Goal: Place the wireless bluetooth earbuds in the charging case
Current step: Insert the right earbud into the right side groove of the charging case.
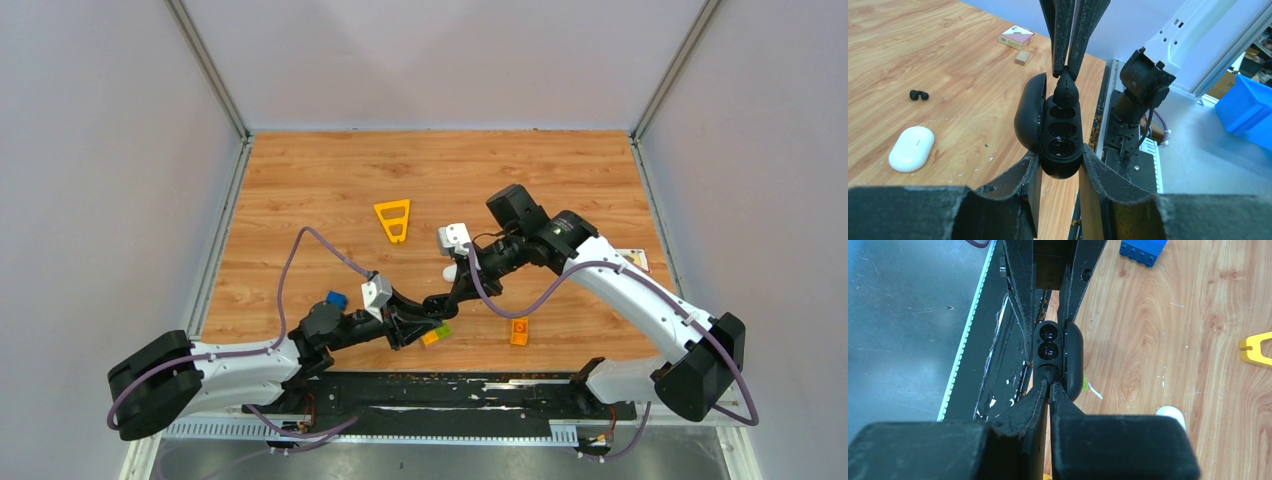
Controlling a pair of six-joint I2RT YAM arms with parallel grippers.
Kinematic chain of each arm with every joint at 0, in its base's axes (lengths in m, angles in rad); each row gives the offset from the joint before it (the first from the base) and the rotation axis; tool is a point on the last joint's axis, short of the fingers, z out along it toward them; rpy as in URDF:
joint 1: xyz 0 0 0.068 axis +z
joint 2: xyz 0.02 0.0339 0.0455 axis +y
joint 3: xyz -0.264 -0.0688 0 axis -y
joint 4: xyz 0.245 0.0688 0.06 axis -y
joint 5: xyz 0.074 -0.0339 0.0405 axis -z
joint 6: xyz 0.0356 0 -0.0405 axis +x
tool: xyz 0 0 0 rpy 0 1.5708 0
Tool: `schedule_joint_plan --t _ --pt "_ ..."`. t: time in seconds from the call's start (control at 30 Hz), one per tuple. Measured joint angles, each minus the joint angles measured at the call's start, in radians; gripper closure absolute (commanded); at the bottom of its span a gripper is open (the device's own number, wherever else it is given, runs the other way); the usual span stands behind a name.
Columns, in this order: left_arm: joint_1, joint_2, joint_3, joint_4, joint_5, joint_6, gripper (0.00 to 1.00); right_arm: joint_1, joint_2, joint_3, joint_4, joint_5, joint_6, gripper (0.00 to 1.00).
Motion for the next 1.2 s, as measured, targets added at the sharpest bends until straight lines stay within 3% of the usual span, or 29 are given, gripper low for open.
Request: schedule_joint_plan --t 0.93,1.1,1.2 --pt "0.000 0.018 0.000 0.012 -0.001 0.000 1.00 0.037 0.004 -0.010 0.000 0.065 -0.026 1.00" --pt "0.000 0.018 0.000 0.014 -0.003 0.000 1.00 0.039 0.004 -0.024 0.010 0.071 -0.030 0.95" --pt "0.000 0.018 0.000 0.015 -0.006 0.000 1.00 0.040 0.004 -0.029 0.014 0.071 -0.030 0.87"
